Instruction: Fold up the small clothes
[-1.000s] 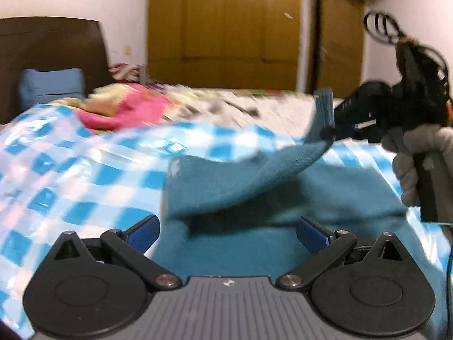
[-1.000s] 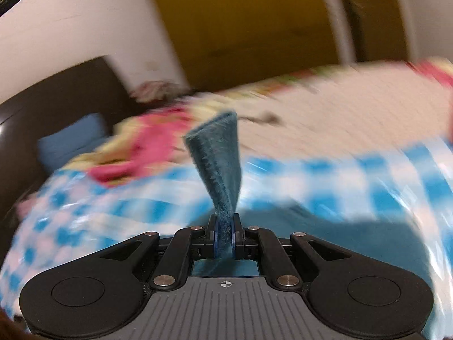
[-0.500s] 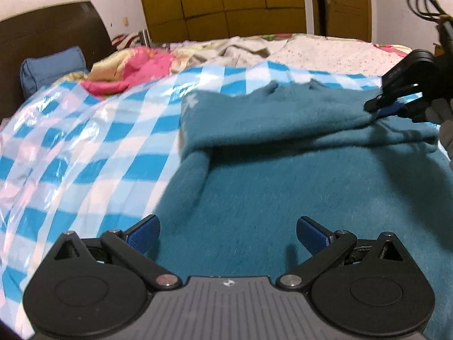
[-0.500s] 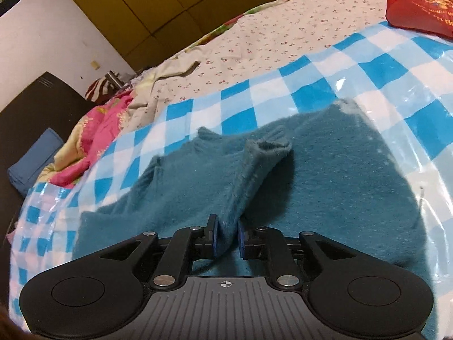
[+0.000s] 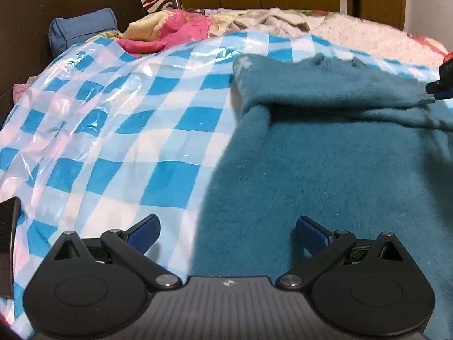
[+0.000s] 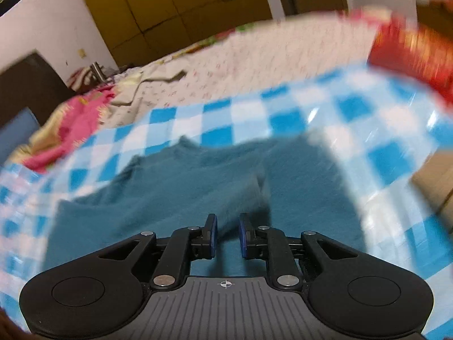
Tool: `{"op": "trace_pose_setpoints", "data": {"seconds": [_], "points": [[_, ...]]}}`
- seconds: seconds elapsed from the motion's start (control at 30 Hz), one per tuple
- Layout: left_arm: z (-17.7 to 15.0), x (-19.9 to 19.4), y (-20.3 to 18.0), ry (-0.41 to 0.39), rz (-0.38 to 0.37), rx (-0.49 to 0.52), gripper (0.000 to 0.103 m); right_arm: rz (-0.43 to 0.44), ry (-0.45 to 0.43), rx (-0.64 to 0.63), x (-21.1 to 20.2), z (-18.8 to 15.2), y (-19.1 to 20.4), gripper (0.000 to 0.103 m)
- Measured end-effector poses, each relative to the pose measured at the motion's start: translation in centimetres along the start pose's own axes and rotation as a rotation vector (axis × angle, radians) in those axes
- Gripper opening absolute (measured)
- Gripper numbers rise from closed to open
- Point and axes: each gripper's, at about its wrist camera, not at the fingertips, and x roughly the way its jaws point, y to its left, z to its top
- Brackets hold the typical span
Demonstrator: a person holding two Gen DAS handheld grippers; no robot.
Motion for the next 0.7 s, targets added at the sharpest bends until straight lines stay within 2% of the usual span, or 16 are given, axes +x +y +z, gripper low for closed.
{"op": "trace_pose_setpoints", "data": {"seconds": [0.03,0.1,0.27,0.37,0.43,0.47,0.53,0.57,0.63,0.7], "points": [[-0.2,-0.7,0.4,-0.019,-0.007,-0.005,0.103,0.001,-0.016,-0.002,-0.8,0.0,0.1,0.018],[-0.6,-1.5,1.2,-0.047,-0.014,-0.017,0.103,0.071,-0.036,-0.04,-2.3,0.1,1.3,0.018],[-0.9,-1.8,2.6,-0.055,-0.039,-0.04,0.103,0.319,0.052,-0.274,-2.2,-0.9,9.0,0.027],[-1.2,-1.8,2.6,-0.059,-0.073,-0.021,0.103,0.378,0.072,-0.395,-0.2,-1.0,14.1,0.03],[-1.3,-1.8,2.2,-0.067,-0.087,0.006,0.103,0.416,0.092,-0.398,2.0,0.1,16.6,0.032],[-1.3,-1.8,2.0,-0.072,-0.095,0.019,0.103,0.44,0.11,-0.396,3.2,0.7,17.6,0.034],[-1.2,-1.7,1.9,-0.077,-0.111,0.032,0.103,0.458,0.122,-0.433,5.7,1.7,19.7,0.044],[-1.2,-1.6,1.9,-0.079,-0.123,0.035,0.103,0.461,0.123,-0.455,6.8,2.0,20.5,0.045],[-1.0,-1.4,2.0,-0.08,-0.132,0.036,0.103,0.497,0.18,-0.507,9.0,2.5,21.8,0.054],[-0.7,-1.2,2.3,-0.085,-0.15,0.038,0.103,0.498,0.202,-0.522,10.7,2.7,22.4,0.054]]}}
